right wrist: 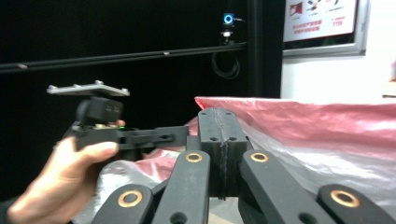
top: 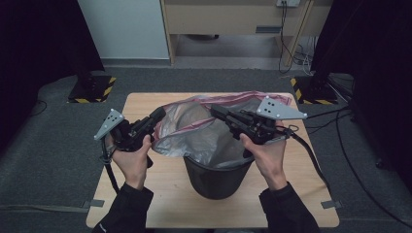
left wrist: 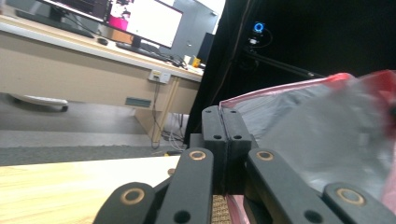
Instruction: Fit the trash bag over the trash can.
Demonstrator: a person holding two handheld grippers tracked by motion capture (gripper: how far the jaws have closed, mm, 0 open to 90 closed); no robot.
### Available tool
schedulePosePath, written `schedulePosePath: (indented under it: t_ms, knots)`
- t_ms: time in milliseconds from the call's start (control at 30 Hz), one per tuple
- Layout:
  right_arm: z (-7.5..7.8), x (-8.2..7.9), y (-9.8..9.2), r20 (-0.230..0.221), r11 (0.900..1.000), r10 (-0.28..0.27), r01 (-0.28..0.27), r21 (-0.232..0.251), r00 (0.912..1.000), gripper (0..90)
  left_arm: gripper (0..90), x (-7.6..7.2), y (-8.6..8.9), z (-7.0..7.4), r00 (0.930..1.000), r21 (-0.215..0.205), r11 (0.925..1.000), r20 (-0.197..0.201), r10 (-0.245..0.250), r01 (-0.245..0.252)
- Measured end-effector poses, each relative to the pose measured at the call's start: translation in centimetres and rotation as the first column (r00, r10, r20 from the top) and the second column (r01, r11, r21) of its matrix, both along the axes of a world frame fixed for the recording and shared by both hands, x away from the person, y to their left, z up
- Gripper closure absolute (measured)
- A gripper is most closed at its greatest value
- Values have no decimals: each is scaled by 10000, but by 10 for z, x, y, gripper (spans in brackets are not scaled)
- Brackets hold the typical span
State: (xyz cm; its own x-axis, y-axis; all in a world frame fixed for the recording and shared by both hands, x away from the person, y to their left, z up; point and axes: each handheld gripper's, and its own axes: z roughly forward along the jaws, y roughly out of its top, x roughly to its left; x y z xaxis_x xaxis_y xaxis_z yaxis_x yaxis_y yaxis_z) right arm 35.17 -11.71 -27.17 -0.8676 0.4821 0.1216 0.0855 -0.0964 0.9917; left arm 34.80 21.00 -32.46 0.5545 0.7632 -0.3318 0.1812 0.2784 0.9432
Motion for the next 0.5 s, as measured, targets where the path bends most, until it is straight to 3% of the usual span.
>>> schedulePosePath:
  t_ms: [167,367,500]
  knots:
    - [8,-5,-12,-174,9999,0,2,142,9998,900,900,2,0,-7,9998,23,9999,-136,153,-153]
    - [11,-11,-23,-349,9993,-142,130,-357,9993,900,900,-1,0,-11,9997,167,9997,-158,199,-196]
    - [4,-22,-32,-349,9967,-182,153,-797,9992,900,900,-8,2,-11,9997,326,9992,-99,215,-212]
